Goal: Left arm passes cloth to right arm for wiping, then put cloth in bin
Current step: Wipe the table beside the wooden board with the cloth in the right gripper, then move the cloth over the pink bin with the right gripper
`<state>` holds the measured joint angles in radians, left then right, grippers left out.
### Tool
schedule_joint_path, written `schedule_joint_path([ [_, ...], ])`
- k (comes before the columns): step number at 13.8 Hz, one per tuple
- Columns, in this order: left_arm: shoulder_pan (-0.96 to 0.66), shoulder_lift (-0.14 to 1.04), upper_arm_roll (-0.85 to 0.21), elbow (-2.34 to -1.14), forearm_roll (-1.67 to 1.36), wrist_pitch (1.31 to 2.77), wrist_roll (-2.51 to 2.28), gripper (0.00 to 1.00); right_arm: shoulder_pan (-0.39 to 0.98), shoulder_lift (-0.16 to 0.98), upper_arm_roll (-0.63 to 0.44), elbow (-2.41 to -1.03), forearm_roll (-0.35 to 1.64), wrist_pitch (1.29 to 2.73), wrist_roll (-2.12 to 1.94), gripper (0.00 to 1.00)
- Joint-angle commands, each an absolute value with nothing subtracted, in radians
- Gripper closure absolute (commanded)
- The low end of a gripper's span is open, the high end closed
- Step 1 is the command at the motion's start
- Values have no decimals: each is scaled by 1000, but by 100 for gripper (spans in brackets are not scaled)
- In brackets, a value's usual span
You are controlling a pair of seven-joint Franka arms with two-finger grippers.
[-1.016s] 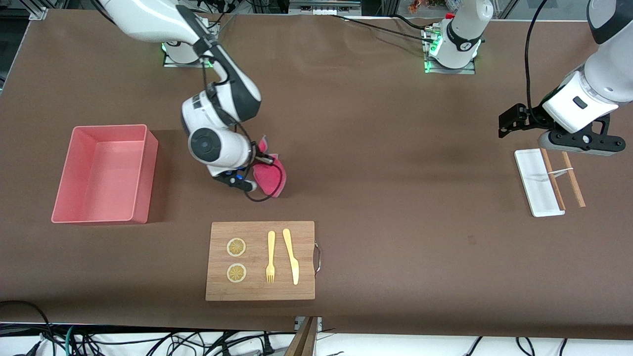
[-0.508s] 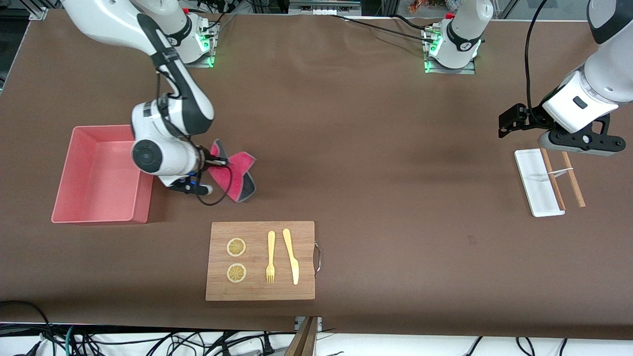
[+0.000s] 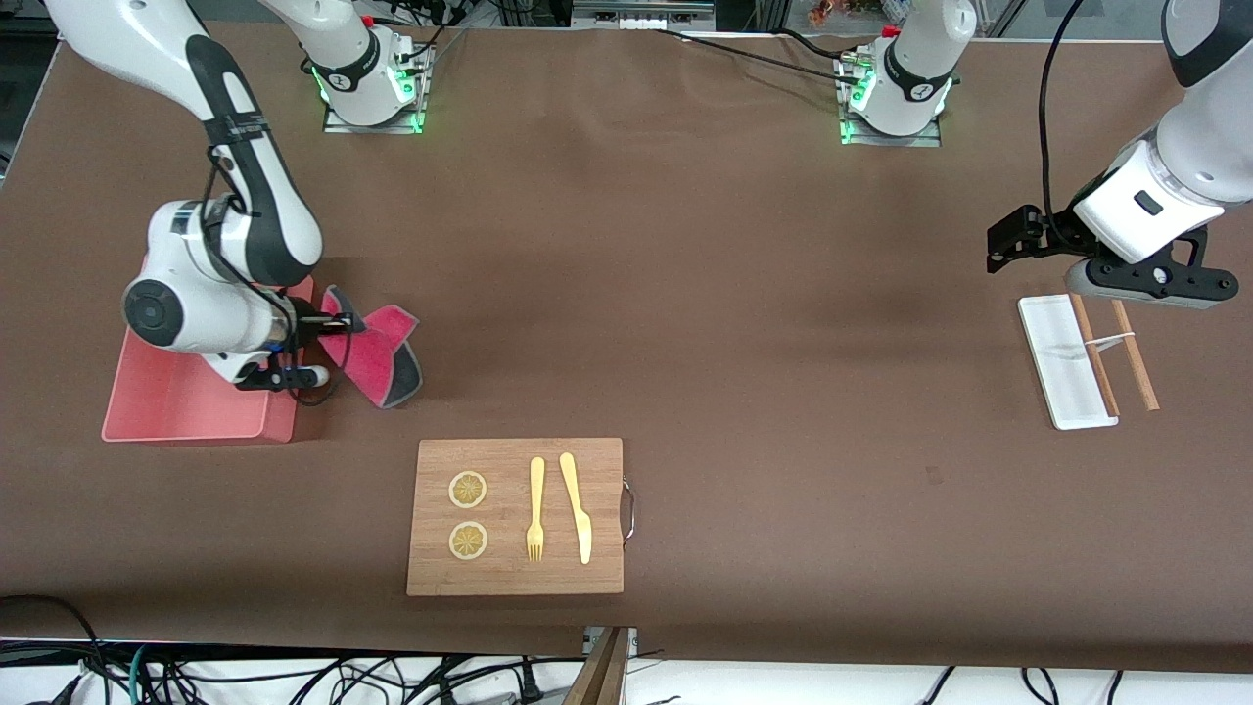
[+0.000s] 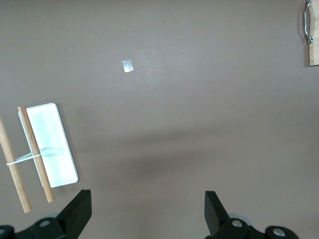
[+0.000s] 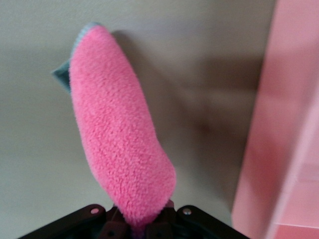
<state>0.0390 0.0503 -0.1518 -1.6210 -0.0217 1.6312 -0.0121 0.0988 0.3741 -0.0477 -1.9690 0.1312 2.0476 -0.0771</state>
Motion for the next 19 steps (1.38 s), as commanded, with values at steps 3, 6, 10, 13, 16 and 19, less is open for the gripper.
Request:
schedule_joint_path([
  [3,37,63,-158,-1595,-23,1626,-2,0,86,230,-61,-1980,78,1919,-97,100],
  [6,37,63,-160,-1595,-23,1626,-2,0,74,178,-75,-1945,39,1827,-104,100],
  [10,37,63,-160,-1595,-23,1626,-2,0,48,121,-78,-1858,-37,1711,-147,100],
  [13,37,63,-160,-1595,-23,1626,-2,0,32,110,-112,-1775,-78,1632,-222,100],
  [16,37,63,-161,-1595,-23,1626,-3,0,29,106,-144,-1763,-83,1614,-242,100],
  [19,37,61,-160,-1595,-23,1626,-2,0,28,84,-164,-1784,-83,1629,-241,95],
])
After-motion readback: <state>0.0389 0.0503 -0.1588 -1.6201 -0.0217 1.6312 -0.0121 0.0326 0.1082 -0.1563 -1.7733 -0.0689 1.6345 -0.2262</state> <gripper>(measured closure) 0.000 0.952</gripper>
